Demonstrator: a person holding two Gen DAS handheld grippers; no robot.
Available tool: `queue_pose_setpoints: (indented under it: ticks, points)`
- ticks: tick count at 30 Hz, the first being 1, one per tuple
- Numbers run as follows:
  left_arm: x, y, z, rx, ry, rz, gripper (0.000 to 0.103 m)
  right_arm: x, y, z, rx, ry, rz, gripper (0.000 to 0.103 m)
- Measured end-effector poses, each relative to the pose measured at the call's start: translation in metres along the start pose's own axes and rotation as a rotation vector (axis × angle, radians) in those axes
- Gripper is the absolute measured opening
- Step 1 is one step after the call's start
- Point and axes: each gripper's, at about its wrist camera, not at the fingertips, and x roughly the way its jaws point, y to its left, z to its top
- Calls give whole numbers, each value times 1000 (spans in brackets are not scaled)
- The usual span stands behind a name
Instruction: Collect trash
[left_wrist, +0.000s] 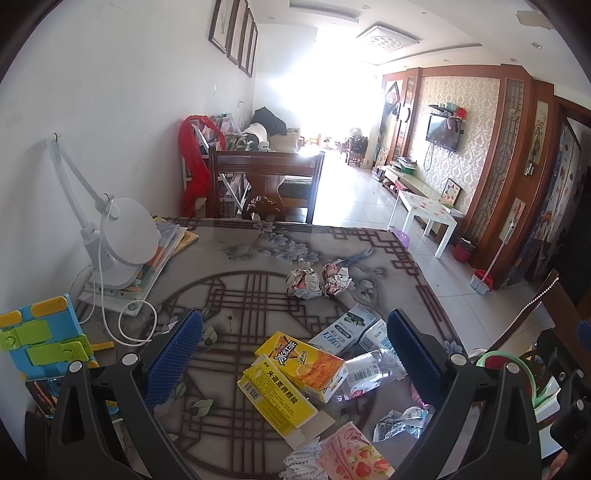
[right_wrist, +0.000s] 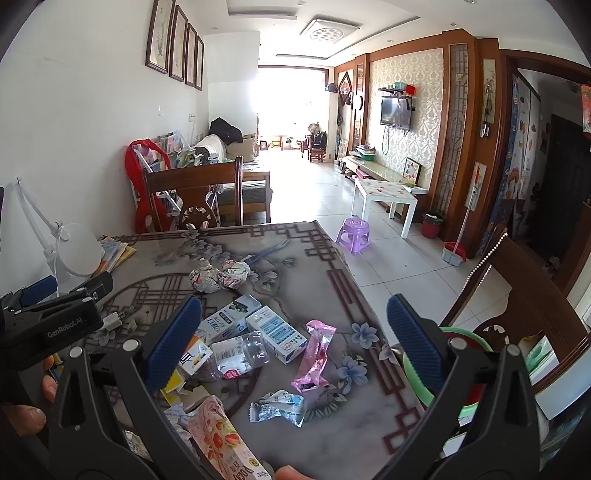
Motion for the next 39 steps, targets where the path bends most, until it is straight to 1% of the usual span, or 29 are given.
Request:
queue_pose_setpoints:
  ticks: [17,20,23,25,26,28,30,32,34,35,37,38,39]
  points:
    - [3,2,-3,-12,3,4,95,0,-3,-3,-2,7,3,99]
    - [3,8,-5,-39,4,-17,95,-1,-3,-2,-4,12,24,99]
    - [5,12,-7,-47,-4,-9,95,0,-2,-2,-10,14,37,99]
    - [4,15,-7,-27,-28,8,95,3,2,-2,-21,31,52,99]
    - [4,16,-8,-6,-43,27,95,8,4,-3,-33,57,84,99]
    - [6,22,-10,41,-67,72,95,22,10,-10,-67,148,157,99]
    - [10,31,-12,60,-59,101,95,38,15,-26,-79,233,231,99]
    - [18,47,-16,42,-20,103,95,57,22,-47,-82,344,290,99]
    - [26,62,-22,12,32,122,95,79,30,-72,-65,457,359,99]
    - [31,68,-25,-2,56,124,95,89,35,-86,-51,510,381,99]
    - [40,79,-33,-28,109,110,95,111,42,-114,-20,620,419,94]
    - [43,82,-38,-39,132,107,95,119,44,-126,-7,671,430,93]
    - [47,85,-42,-53,156,88,95,126,46,-137,-2,714,433,91]
